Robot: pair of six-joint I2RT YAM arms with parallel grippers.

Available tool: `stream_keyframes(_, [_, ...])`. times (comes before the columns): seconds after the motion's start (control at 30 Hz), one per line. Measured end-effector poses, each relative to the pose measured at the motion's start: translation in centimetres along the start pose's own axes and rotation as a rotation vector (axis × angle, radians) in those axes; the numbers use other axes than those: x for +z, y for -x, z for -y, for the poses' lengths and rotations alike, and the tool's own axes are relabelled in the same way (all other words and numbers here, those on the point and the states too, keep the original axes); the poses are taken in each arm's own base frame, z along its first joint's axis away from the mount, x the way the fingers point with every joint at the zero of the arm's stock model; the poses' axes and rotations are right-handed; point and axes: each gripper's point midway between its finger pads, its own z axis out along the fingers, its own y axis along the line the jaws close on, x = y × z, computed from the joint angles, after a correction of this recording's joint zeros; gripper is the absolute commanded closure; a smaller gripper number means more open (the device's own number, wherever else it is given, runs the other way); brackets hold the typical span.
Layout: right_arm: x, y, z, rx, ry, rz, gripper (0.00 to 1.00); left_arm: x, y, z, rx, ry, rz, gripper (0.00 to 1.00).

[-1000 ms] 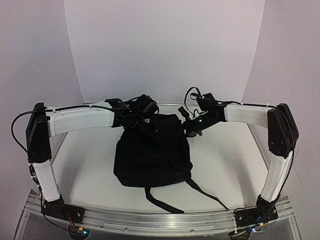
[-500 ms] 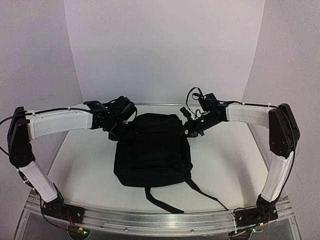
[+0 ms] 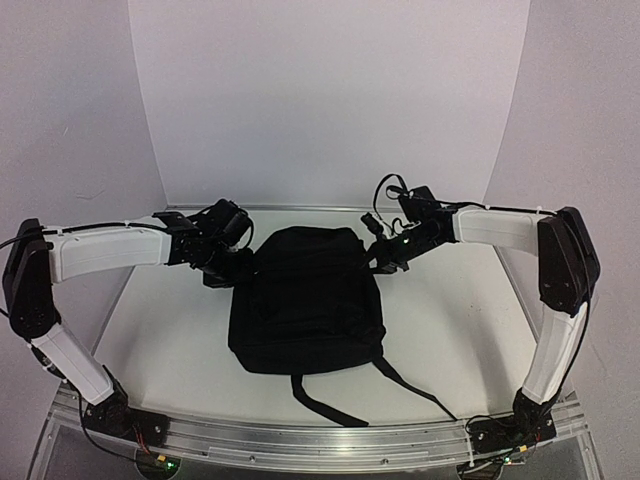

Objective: Pack the student bag
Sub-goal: Zip the student bag at the center of the board, then adjust the student bag at the center of the board.

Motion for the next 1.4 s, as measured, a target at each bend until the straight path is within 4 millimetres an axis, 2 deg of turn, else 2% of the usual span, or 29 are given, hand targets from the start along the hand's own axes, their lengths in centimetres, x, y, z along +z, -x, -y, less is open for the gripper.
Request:
stream_keyframes(0.17, [-0.2, -0.1, -0.3, 0.009, 0.035, -0.007, 1.00, 0.3, 0.5, 0.2, -0.001, -0.024, 0.003, 1.00])
stream_keyframes(0.37, [-0.2, -0.6, -0.7, 0.017, 0.062, -0.024, 1.00, 1.7, 1.3, 0.5, 0.035, -0.016, -0.010, 1.00])
stream_keyframes(0.5, [0.4, -2.1, -1.8, 0.002, 0.093, -0.058, 1.00, 2.6, 2.8, 0.7, 0.035, -0.043, -0.013, 1.00])
stream_keyframes(0.6, [1.3, -4.1, -3.7, -0.045, 0.113, -0.104, 0.99, 3.6, 4.7, 0.9, 0.026, -0.068, -0.012, 1.00])
stream_keyframes(0.63, [1.7, -4.7, -4.5, -0.064, 0.123, -0.122, 0.91, 3.9, 5.3, 1.2, 0.028, -0.077, -0.011, 1.00])
stream_keyframes(0.7, [2.4, -6.0, -6.5, -0.105, 0.157, -0.160, 0.68, 4.7, 6.7, 2.1, 0.025, -0.105, -0.007, 0.98])
stream_keyframes(0.8, [2.9, -7.6, -9.1, -0.137, 0.223, -0.213, 0.49, 5.7, 8.2, 3.9, 0.036, -0.164, 0.003, 0.66])
stream_keyframes(0.83, [2.9, -7.8, -9.7, -0.142, 0.239, -0.225, 0.47, 5.7, 8.5, 4.3, 0.034, -0.180, 0.013, 0.57])
stream_keyframes(0.9, [2.2, -7.1, -10.3, -0.134, 0.260, -0.217, 0.42, 5.4, 8.8, 4.7, 0.033, -0.201, 0.025, 0.41])
stream_keyframes(0.97, [1.1, -5.3, -9.8, -0.115, 0.264, -0.178, 0.32, 4.3, 9.0, 5.0, 0.027, -0.227, 0.053, 0.30])
stream_keyframes(1.03, [-0.7, -2.3, -8.1, -0.093, 0.233, -0.101, 0.28, 2.3, 8.6, 4.6, 0.015, -0.237, 0.074, 0.22])
stream_keyframes(1.13, [-4.0, 2.5, -4.1, -0.086, 0.119, 0.048, 0.22, -2.3, 7.9, 3.6, -0.017, -0.254, 0.131, 0.07])
stream_keyframes(1.2, [-5.9, 5.2, -1.3, -0.082, 0.023, 0.131, 0.20, -5.4, 7.8, 3.2, -0.043, -0.280, 0.181, 0.03])
stream_keyframes(1.27, [-6.5, 6.9, 0.5, -0.090, -0.046, 0.171, 0.17, -7.7, 7.1, 2.7, -0.080, -0.303, 0.208, 0.02])
stream_keyframes(1.33, [-5.9, 8.1, 1.7, -0.102, -0.091, 0.181, 0.17, -8.6, 5.8, 1.9, -0.117, -0.311, 0.207, 0.02])
stream_keyframes(1.4, [-4.4, 8.6, 3.0, -0.106, -0.123, 0.168, 0.17, -7.9, 3.7, 0.7, -0.157, -0.294, 0.172, 0.02])
